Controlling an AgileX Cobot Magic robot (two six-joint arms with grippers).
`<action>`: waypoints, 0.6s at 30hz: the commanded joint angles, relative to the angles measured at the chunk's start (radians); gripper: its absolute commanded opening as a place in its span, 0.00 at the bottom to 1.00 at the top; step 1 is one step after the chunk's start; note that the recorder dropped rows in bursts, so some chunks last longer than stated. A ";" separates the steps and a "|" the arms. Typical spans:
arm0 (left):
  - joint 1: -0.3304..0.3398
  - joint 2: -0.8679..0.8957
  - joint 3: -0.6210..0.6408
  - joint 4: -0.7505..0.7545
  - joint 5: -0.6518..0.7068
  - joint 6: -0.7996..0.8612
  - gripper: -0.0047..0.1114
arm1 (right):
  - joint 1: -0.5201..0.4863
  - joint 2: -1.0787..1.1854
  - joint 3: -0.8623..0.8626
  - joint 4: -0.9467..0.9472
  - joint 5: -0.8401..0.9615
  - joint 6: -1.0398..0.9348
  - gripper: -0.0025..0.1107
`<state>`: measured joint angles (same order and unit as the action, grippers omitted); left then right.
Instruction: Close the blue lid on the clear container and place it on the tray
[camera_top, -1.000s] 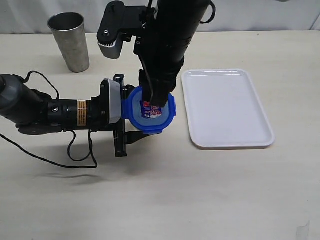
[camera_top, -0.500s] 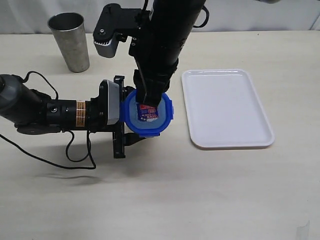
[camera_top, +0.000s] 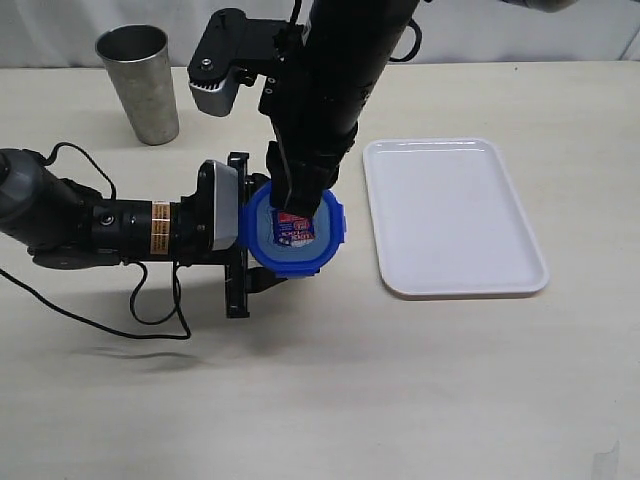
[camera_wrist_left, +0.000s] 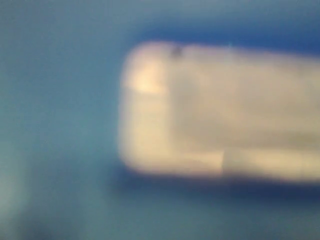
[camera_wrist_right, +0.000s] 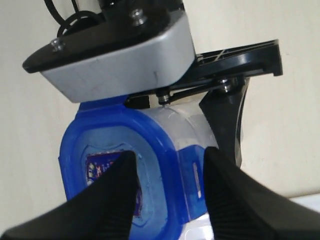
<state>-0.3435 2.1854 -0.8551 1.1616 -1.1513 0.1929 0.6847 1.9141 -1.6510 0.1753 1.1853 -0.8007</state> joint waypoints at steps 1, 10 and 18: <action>-0.001 -0.001 0.003 -0.028 -0.055 -0.091 0.04 | -0.001 0.072 0.040 -0.005 0.036 0.004 0.33; -0.001 -0.001 0.003 -0.028 -0.055 -0.091 0.04 | -0.001 0.097 0.040 -0.007 0.036 0.040 0.30; -0.001 -0.001 0.003 -0.032 -0.055 -0.098 0.04 | -0.001 0.073 0.038 -0.063 0.036 0.031 0.30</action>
<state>-0.3417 2.1854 -0.8551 1.1910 -1.1595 0.1885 0.6810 1.9331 -1.6510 0.2088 1.2127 -0.7659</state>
